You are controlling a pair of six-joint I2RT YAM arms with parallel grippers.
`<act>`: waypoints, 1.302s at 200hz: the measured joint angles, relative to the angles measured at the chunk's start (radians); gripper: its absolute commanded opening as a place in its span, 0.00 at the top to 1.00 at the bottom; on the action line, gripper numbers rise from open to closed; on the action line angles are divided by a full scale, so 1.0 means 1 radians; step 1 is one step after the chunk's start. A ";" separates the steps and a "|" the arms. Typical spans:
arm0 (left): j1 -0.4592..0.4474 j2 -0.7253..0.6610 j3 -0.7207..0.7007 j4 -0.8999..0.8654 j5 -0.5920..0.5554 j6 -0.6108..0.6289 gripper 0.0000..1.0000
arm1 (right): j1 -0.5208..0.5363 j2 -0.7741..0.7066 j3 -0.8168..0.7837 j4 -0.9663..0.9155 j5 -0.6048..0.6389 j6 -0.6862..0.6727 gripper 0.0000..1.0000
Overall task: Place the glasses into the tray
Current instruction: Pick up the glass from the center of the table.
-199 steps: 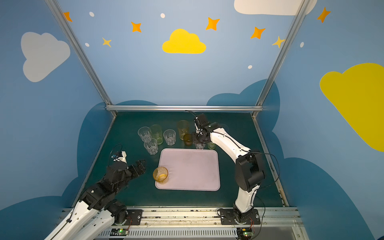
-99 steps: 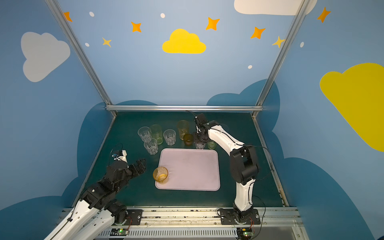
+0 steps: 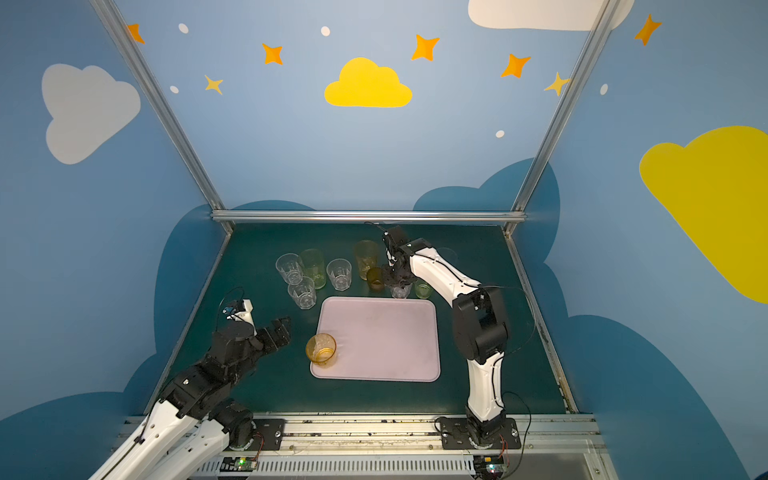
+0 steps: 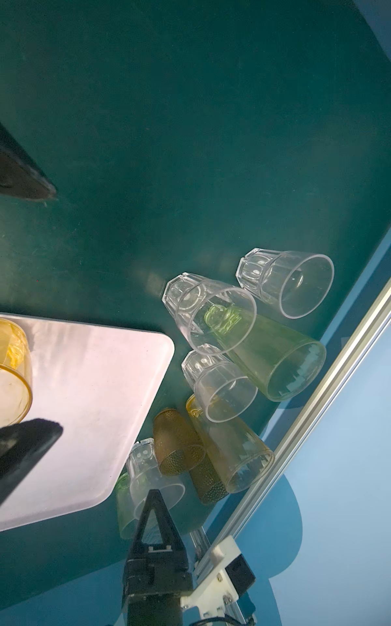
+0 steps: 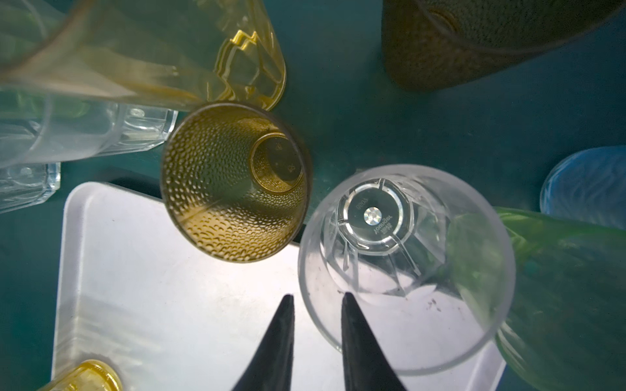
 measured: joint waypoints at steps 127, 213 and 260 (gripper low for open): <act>0.005 -0.055 -0.012 -0.001 -0.014 -0.004 0.00 | 0.029 0.039 0.029 -0.021 0.055 -0.044 0.90; 0.007 -0.072 -0.014 -0.008 -0.022 -0.011 0.00 | 0.043 0.061 0.071 -0.058 0.113 -0.055 0.98; 0.007 -0.072 -0.015 -0.009 -0.025 -0.012 0.00 | 0.052 0.076 0.100 -0.083 0.124 -0.056 1.00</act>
